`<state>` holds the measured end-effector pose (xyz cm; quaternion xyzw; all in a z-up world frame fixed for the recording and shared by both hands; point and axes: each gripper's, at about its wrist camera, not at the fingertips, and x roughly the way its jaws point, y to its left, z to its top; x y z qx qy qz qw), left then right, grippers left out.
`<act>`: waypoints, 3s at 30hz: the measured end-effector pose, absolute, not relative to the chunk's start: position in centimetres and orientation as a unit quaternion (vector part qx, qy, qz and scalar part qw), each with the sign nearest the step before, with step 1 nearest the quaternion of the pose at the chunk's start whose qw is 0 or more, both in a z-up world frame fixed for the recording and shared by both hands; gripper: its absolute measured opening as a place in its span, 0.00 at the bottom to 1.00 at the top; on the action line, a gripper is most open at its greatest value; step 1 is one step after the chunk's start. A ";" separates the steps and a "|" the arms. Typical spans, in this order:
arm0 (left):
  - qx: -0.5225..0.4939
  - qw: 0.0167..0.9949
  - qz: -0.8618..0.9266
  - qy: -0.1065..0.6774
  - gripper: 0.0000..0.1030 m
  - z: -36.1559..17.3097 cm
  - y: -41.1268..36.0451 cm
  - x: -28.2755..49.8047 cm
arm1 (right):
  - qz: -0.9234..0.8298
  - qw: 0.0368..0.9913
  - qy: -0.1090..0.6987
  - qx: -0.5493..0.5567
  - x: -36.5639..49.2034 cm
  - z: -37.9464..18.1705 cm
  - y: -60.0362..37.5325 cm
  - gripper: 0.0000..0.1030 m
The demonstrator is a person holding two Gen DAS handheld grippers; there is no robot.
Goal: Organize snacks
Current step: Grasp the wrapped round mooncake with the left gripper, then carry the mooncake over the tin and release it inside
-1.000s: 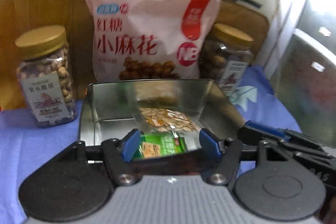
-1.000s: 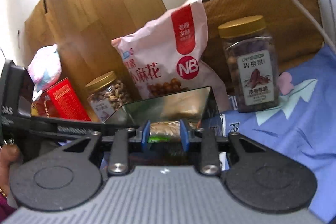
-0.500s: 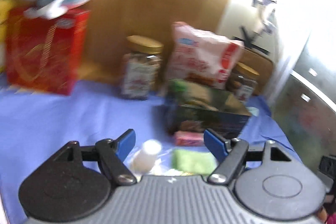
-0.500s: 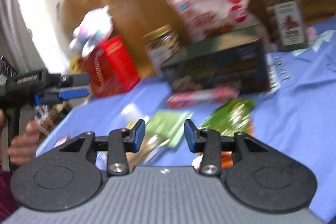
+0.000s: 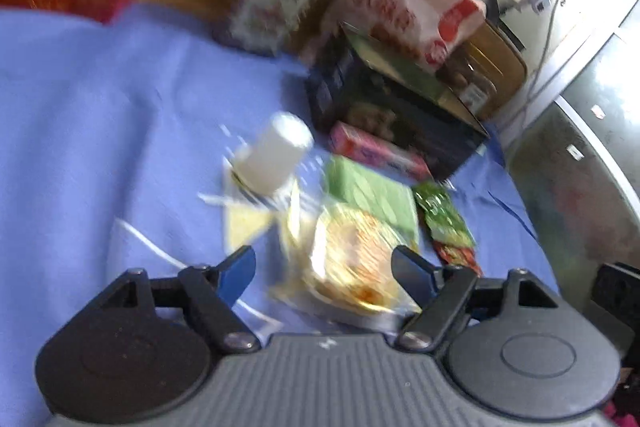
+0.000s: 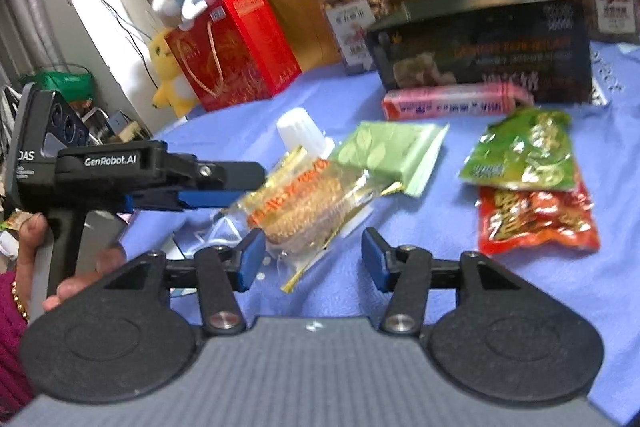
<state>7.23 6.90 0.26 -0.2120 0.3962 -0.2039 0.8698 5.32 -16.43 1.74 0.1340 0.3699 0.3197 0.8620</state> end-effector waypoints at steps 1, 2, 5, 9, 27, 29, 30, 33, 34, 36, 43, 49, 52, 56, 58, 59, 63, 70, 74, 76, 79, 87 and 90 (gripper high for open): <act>-0.203 0.872 -0.206 0.394 0.75 0.2 6.4 7.0 | 0.323 0.861 0.369 0.133 5.3 1.7 -16.2 0.54; -0.193 0.875 -0.208 0.393 0.69 0.3 5.9 6.6 | 0.324 0.861 0.370 0.127 5.3 1.8 -15.8 0.53; -0.195 0.871 -0.215 0.396 0.57 0.4 5.1 6.0 | 0.307 0.876 0.359 0.094 4.5 2.3 -15.4 0.50; -0.202 0.869 -0.226 0.390 0.53 0.9 4.6 5.0 | 0.301 0.880 0.352 0.107 3.4 2.6 -16.6 0.46; -0.188 0.857 -0.262 0.403 0.54 1.1 0.2 3.2 | 0.262 0.896 0.350 0.083 0.4 2.6 -20.1 0.47; -0.193 0.853 -0.262 0.409 0.56 0.8 0.2 3.4 | 0.258 0.893 0.355 0.095 0.3 2.2 -20.5 0.48; -0.192 0.855 -0.261 0.405 0.59 1.0 0.2 3.3 | 0.258 0.894 0.353 0.096 0.2 2.2 -20.5 0.49; -0.190 0.863 -0.255 0.392 0.70 1.5 0.6 3.1 | 0.254 0.900 0.341 0.096 -0.1 2.3 -20.6 0.60; -0.192 0.861 -0.258 0.395 0.70 1.5 0.5 3.3 | 0.255 0.900 0.340 0.099 0.0 2.2 -20.5 0.60; -0.201 0.850 -0.263 0.410 0.55 0.9 0.2 4.0 | 0.263 0.897 0.342 0.096 0.2 2.1 -19.9 0.57; -0.181 0.870 -0.257 0.380 0.49 2.9 0.4 2.6 | 0.276 0.911 0.298 0.075 -0.2 3.6 -19.3 0.52; -0.189 0.880 -0.262 0.350 0.50 4.6 0.6 2.1 | 0.279 0.920 0.266 0.077 -0.7 4.7 -19.3 0.52; -0.178 0.877 -0.255 0.366 0.50 3.6 -0.1 2.0 | 0.281 0.916 0.278 0.072 -0.8 4.1 -19.3 0.52; -0.181 0.868 -0.226 0.403 0.50 1.5 -0.3 2.4 | 0.287 0.898 0.320 0.091 0.5 1.7 -19.7 0.54; -0.195 0.866 -0.223 0.403 0.50 1.5 0.2 1.6 | 0.295 0.892 0.326 0.106 0.9 1.1 -19.9 0.56; -0.191 0.871 -0.222 0.394 0.50 1.9 0.3 0.9 | 0.299 0.890 0.325 0.112 1.0 1.0 -20.1 0.56; -0.164 0.888 -0.201 0.379 0.51 3.3 0.3 -0.9 | 0.303 0.888 0.320 0.131 1.6 0.7 -20.6 0.57; -0.163 0.903 -0.162 0.363 0.54 5.5 1.5 -1.8 | 0.317 0.873 0.324 0.181 1.9 0.1 -22.4 0.60; -0.164 0.904 -0.159 0.360 0.64 5.6 1.3 -1.9 | 0.314 0.879 0.310 0.183 1.0 0.3 -23.0 0.60; -0.165 0.900 -0.162 0.369 0.64 5.1 1.2 -1.8 | 0.312 0.884 0.300 0.177 0.3 0.5 -23.5 0.60; -0.179 0.893 -0.165 0.380 0.69 4.3 1.8 -1.6 | 0.305 0.893 0.288 0.166 -0.5 0.9 -24.2 0.61; -0.233 0.873 -0.194 0.382 0.69 2.7 4.2 -0.1 | 0.301 0.900 0.289 0.123 -0.6 1.2 -23.5 0.70; -0.230 0.862 -0.217 0.396 0.70 2.0 3.3 1.6 | 0.301 0.899 0.298 0.111 0.0 1.2 -22.5 0.70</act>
